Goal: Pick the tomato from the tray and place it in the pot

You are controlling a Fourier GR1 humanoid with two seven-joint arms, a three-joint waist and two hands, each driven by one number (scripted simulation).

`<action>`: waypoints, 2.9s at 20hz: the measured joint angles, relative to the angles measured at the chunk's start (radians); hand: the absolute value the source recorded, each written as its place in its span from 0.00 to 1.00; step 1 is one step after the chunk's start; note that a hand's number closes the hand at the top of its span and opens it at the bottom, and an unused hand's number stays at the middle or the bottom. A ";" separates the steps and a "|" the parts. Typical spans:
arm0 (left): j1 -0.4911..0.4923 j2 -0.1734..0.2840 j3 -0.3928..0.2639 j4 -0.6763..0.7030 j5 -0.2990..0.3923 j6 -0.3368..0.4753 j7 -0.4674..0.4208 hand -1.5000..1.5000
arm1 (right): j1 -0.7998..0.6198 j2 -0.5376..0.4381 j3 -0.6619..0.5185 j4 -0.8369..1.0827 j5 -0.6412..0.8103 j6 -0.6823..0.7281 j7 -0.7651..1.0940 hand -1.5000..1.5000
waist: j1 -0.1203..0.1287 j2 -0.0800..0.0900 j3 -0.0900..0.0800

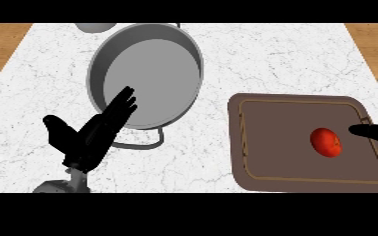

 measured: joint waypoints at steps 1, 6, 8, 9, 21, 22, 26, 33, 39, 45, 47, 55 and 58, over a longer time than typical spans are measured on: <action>-0.002 -0.005 -0.004 -0.003 -0.007 0.008 0.007 0.50 | 0.003 0.001 0.013 0.004 0.008 -0.001 0.003 0.00 | -0.001 0.000 0.000; 0.005 0.001 0.008 -0.005 -0.002 -0.005 0.014 0.50 | 0.027 0.003 0.069 0.022 0.045 -0.002 0.014 0.00 | -0.007 -0.001 -0.001; 0.007 -0.008 0.009 0.001 -0.012 -0.001 -0.001 0.50 | 0.038 0.003 0.088 0.005 0.059 -0.004 0.024 0.00 | -0.010 -0.003 0.000; 0.007 -0.013 0.008 0.003 -0.017 0.000 -0.007 0.50 | 0.035 0.007 0.095 0.013 0.063 -0.005 0.023 0.00 | -0.009 -0.003 0.000; 0.034 -0.025 0.008 -0.022 -0.032 -0.015 -0.005 0.50 | 0.010 0.071 0.151 0.087 0.090 -0.010 0.012 0.00 | -0.006 -0.003 0.001; 0.028 -0.024 0.012 -0.020 -0.033 -0.014 0.002 0.50 | 0.012 0.078 0.156 0.088 0.095 -0.012 0.011 0.00 | -0.008 -0.002 0.001; 0.019 -0.027 0.027 -0.005 -0.031 -0.027 -0.003 0.50 | 0.007 0.101 0.160 0.109 0.105 -0.016 0.005 0.00 | -0.010 -0.003 0.001; 0.036 -0.026 0.041 -0.018 -0.025 -0.047 0.002 0.50 | -0.002 0.140 0.171 0.155 0.122 -0.012 -0.004 0.00 | -0.010 -0.003 0.001; 0.041 -0.039 0.039 -0.011 -0.046 -0.055 -0.016 0.50 | -0.004 0.182 0.164 0.213 0.135 -0.014 -0.032 1.00 | -0.011 -0.006 -0.002; 0.035 -0.055 0.050 -0.011 -0.063 -0.051 -0.009 0.50 | -0.007 0.233 0.135 0.242 0.164 -0.020 -0.092 1.00 | -0.019 -0.013 -0.015; 0.029 -0.056 0.051 -0.021 -0.066 -0.045 0.019 0.50 | -0.029 0.248 0.137 0.256 0.187 -0.021 -0.098 1.00 | -0.019 -0.012 -0.016; 0.021 -0.070 0.046 -0.012 -0.069 -0.067 0.018 0.50 | -0.072 0.268 0.293 0.178 0.337 0.040 -0.191 1.00 | 0.006 -0.007 -0.010; 0.009 -0.071 0.026 -0.007 -0.070 -0.082 0.029 0.50 | -0.135 0.266 0.466 0.113 0.435 0.134 -0.265 1.00 | 0.055 -0.001 -0.008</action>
